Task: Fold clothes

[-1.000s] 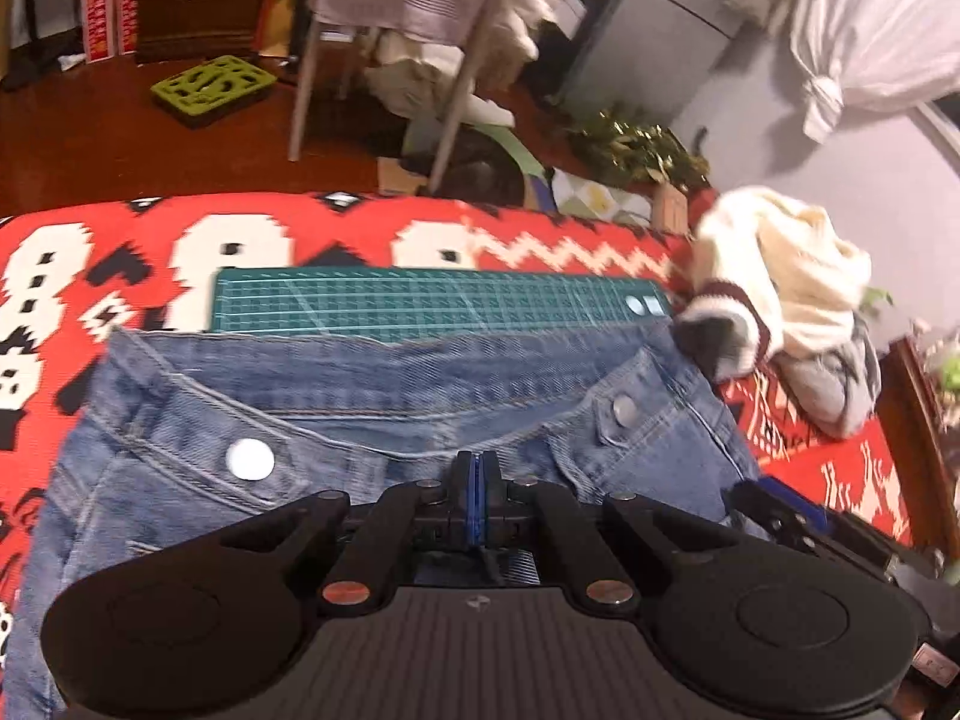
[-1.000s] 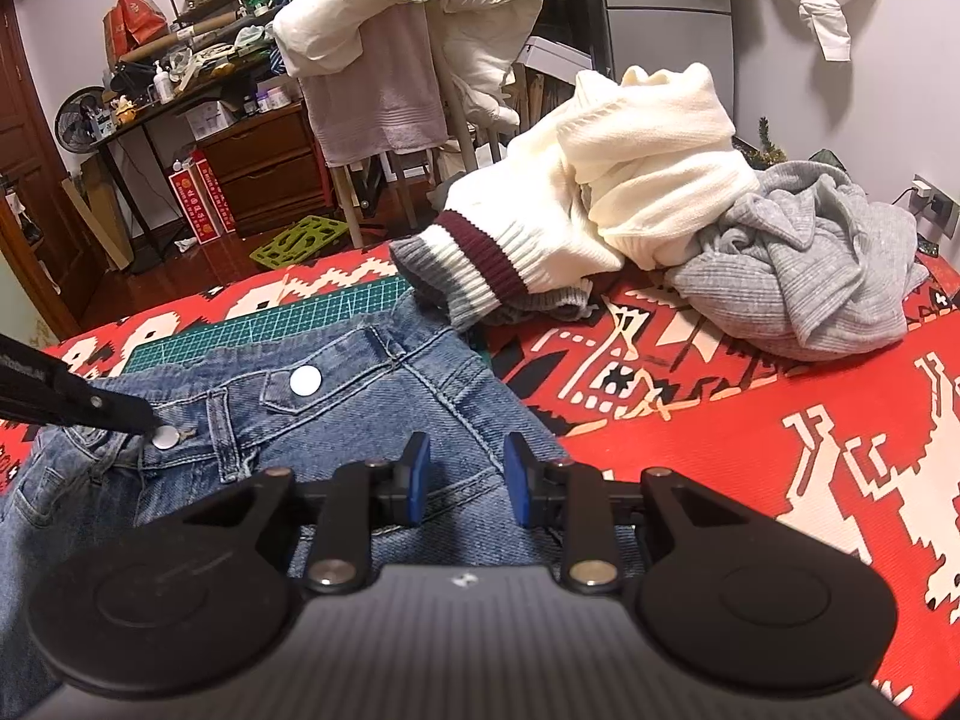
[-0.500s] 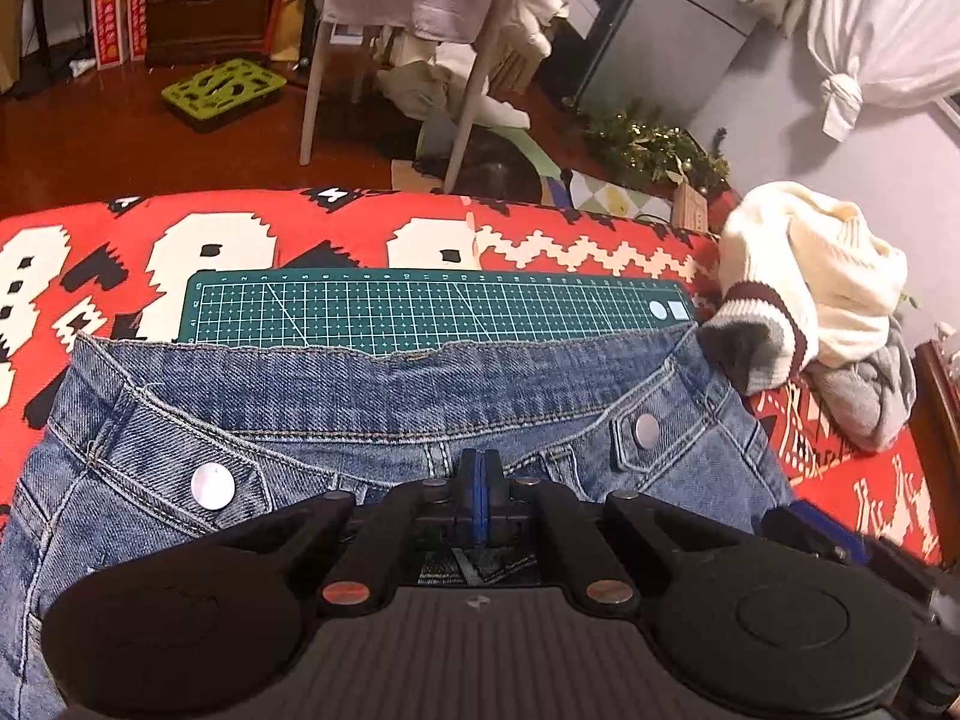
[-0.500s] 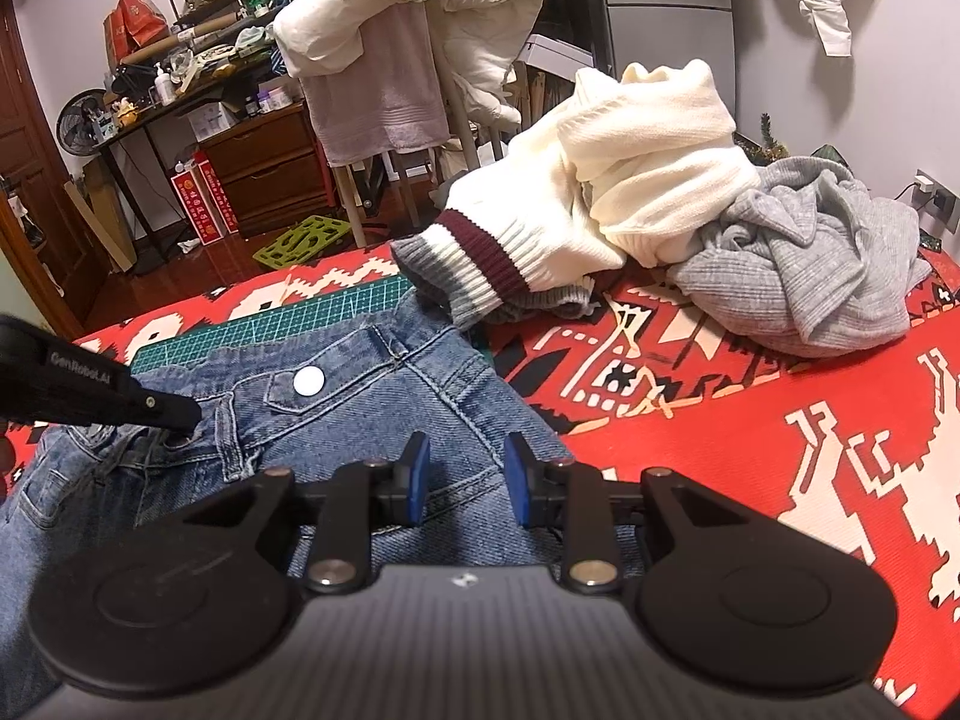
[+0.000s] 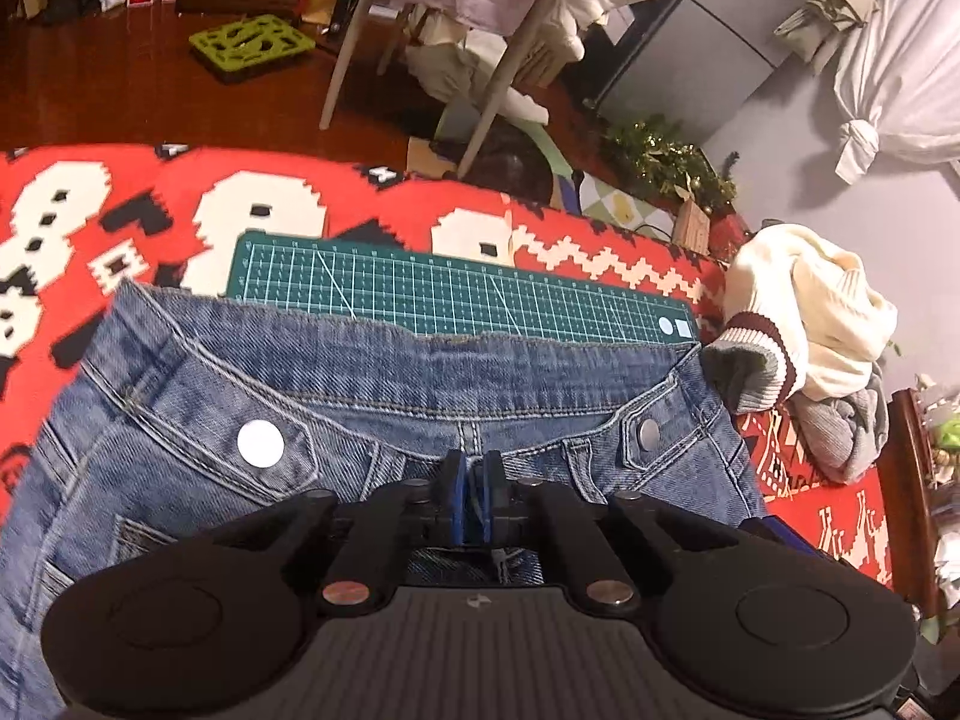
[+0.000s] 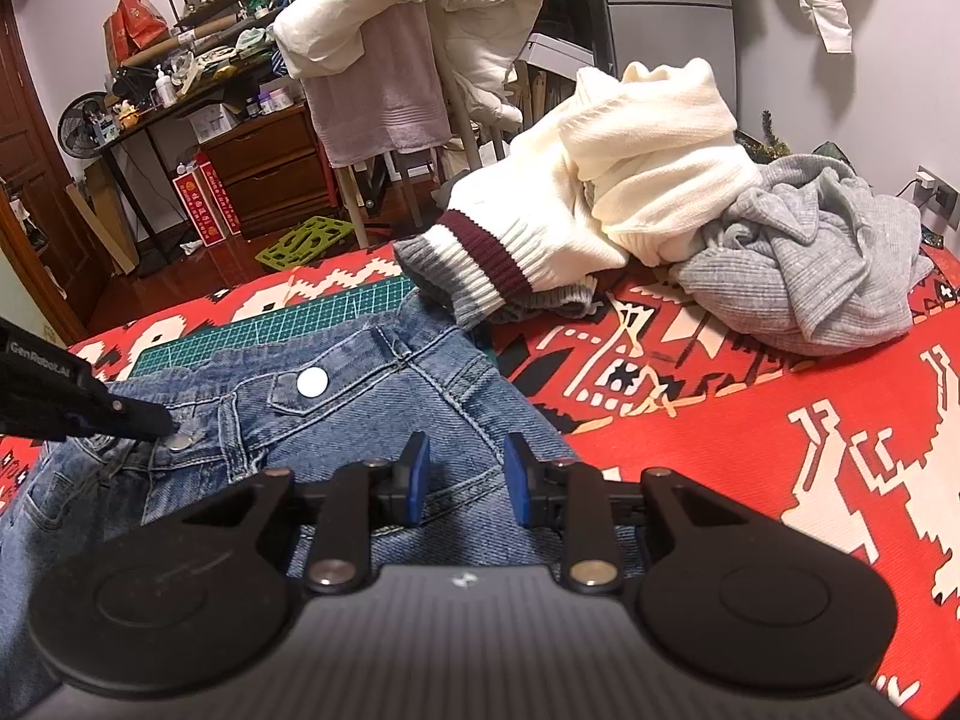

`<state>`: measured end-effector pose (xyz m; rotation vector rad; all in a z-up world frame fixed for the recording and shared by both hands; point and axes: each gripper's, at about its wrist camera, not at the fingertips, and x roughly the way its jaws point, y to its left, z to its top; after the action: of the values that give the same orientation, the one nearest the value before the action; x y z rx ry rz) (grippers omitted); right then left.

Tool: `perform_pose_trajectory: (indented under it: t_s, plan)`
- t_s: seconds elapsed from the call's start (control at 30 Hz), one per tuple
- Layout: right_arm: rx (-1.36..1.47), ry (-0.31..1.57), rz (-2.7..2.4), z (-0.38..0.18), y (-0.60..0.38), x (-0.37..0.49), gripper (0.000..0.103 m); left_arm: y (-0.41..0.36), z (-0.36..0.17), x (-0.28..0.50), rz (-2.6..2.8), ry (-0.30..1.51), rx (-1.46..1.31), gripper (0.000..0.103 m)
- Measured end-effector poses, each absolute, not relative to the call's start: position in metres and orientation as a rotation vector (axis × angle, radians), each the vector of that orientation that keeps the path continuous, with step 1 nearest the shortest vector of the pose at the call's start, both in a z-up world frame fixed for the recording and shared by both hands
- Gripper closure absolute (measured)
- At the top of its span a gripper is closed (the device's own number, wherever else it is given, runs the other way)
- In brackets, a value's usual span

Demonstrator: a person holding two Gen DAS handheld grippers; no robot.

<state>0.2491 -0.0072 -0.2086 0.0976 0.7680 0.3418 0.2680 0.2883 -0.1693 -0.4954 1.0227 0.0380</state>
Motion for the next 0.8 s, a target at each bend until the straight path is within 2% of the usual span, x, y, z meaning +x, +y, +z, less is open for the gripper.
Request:
perform_pose_trajectory:
  t_s: [0.13, 0.17, 0.3, 0.8]
  plan:
    - [0.097, 0.768, 0.342, -0.2087, -0.0069, 0.2491, 0.073, 0.2838, -0.1716, 0.2714, 0.043, 1.027, -0.471, 0.093]
    - [0.097, 0.769, 0.343, -0.2086, -0.0067, 0.2489, 0.072, 0.2838, -0.1718, 0.2715, 0.045, 1.025, -0.464, 0.098]
    - [0.102, 0.769, 0.344, -0.2083, -0.0072, 0.2489, 0.072, 0.2862, -0.1719, 0.2701, 0.041, 1.005, -0.465, 0.100]
    - [0.105, 0.772, 0.350, -0.2083, -0.0075, 0.2479, 0.072, 0.2786, -0.1704, 0.2638, 0.039, 0.944, -0.401, 0.099]
